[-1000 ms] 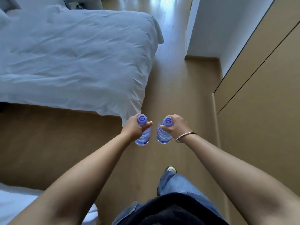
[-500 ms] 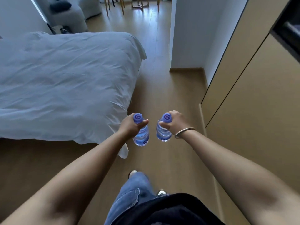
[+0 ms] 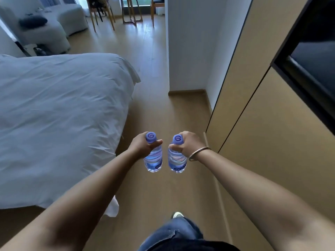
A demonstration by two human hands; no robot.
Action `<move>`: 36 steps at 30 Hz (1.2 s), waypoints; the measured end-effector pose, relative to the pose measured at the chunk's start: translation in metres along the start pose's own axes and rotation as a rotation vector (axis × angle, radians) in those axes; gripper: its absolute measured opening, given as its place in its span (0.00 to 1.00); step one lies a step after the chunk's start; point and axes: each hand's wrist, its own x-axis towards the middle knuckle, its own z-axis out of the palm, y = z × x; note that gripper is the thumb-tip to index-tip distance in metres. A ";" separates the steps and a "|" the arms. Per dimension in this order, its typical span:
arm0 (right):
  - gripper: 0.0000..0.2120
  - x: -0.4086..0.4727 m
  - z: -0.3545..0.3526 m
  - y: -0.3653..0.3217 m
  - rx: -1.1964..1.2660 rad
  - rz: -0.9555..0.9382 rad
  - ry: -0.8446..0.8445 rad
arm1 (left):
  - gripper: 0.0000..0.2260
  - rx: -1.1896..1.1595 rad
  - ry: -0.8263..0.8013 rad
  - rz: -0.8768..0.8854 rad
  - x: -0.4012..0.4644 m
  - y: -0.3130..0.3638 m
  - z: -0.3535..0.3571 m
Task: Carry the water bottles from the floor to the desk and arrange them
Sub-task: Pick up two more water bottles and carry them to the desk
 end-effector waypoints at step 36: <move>0.15 0.524 -0.184 0.016 -0.170 -0.264 -0.143 | 0.12 -0.222 0.224 -0.136 0.488 0.120 -0.046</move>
